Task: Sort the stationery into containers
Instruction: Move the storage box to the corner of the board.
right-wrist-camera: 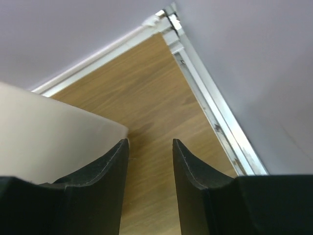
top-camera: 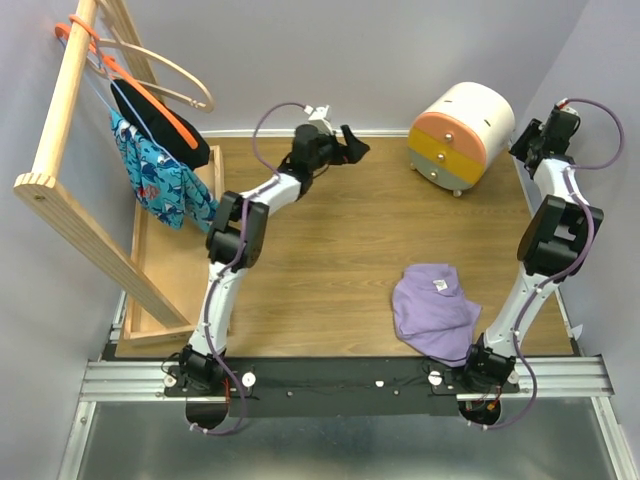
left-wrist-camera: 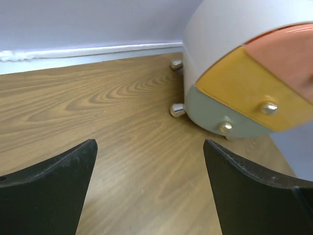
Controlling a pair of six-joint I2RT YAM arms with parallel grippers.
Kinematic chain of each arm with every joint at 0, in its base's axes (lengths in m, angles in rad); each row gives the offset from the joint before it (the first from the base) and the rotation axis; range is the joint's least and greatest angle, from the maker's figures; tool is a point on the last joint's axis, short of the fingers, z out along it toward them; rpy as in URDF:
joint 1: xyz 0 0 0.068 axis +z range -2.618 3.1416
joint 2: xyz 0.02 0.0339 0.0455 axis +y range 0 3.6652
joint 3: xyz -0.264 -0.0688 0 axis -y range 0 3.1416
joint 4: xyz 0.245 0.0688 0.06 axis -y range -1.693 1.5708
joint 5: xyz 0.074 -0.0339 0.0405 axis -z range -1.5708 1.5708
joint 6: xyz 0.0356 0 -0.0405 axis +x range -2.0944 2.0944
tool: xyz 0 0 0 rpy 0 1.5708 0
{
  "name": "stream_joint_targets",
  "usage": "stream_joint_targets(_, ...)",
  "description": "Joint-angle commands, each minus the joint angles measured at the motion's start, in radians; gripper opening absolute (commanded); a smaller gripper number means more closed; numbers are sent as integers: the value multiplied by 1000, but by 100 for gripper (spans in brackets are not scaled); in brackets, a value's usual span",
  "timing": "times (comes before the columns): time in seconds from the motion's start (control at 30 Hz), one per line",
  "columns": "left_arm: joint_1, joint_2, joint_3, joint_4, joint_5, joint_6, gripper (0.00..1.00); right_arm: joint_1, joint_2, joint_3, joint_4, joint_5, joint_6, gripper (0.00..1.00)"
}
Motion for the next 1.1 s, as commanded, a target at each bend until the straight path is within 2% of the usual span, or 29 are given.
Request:
stream_joint_targets(0.0,78,-250,-228,100,281,-35,99,15,-3,18,55,-95,6,47)
stream_joint_targets(0.1,98,-325,-328,85,310,-17,99,24,-3,16,43,-95,2,47)
stream_joint_targets(0.37,92,-422,-436,25,347,14,99,73,27,55,38,-96,-17,47)
stream_joint_targets(0.53,69,-526,-485,-93,361,98,99,129,64,99,39,-63,-30,48)
stream_joint_targets(0.8,56,-741,-632,-248,353,259,99,144,149,179,58,-31,-30,49)
stream_joint_targets(0.93,53,-806,-690,-355,345,342,99,141,276,306,27,-112,-49,49)
stream_joint_targets(1.07,53,-855,-727,-432,336,411,99,138,409,499,-20,-108,-50,49)
